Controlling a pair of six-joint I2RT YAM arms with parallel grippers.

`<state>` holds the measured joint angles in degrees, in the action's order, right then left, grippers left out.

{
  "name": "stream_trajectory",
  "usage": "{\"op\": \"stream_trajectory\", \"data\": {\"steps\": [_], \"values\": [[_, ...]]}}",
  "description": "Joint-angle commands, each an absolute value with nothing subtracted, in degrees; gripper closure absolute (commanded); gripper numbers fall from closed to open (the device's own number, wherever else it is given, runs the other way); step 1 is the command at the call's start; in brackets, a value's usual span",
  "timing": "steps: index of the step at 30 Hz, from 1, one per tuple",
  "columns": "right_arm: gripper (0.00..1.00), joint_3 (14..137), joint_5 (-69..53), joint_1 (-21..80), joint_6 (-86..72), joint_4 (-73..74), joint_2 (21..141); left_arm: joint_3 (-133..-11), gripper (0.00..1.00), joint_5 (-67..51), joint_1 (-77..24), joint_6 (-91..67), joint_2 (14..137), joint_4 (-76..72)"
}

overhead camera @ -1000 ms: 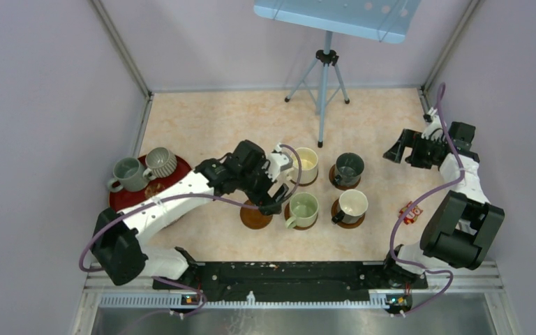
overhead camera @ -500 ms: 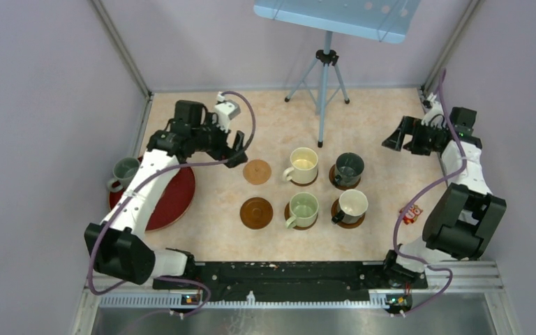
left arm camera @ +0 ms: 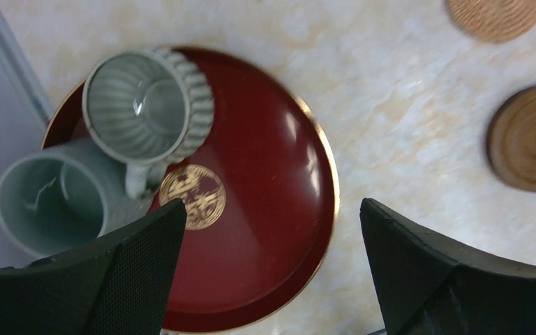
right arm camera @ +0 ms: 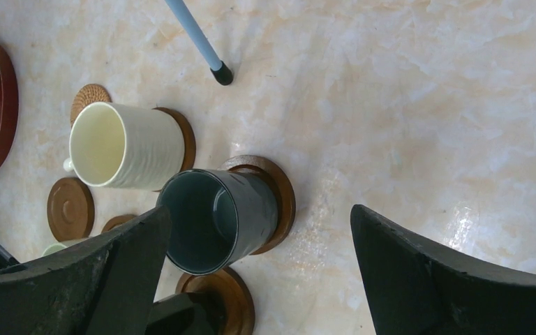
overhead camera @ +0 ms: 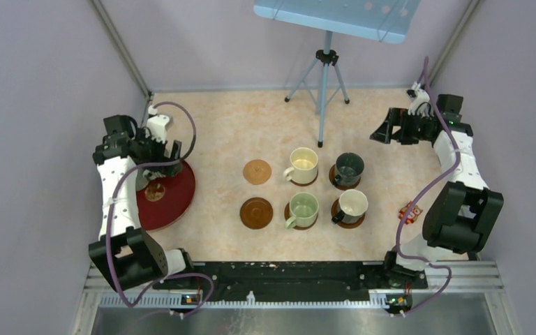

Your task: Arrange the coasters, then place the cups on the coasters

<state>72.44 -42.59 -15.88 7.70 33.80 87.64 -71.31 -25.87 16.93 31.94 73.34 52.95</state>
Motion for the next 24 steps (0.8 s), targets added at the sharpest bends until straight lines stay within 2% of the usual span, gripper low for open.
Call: {"op": "stream_trajectory", "data": {"steps": [1, 10, 24], "values": [[0.01, 72.79, -43.65, -15.91, 9.31, 34.15, 87.76, -69.38, 0.01, -25.23, 23.15, 44.27, 73.54, 55.88], [0.01, 69.68, -43.26, -15.91, 10.09, 33.75, 86.80, -69.39, 0.01, -18.67, 24.30, 52.16, 80.31, 53.34], [0.01, 68.16, -42.98, -15.84, 10.03, 32.93, 87.02, -67.89, 0.02, -15.77, 24.68, 56.24, 86.50, 48.82]]}}
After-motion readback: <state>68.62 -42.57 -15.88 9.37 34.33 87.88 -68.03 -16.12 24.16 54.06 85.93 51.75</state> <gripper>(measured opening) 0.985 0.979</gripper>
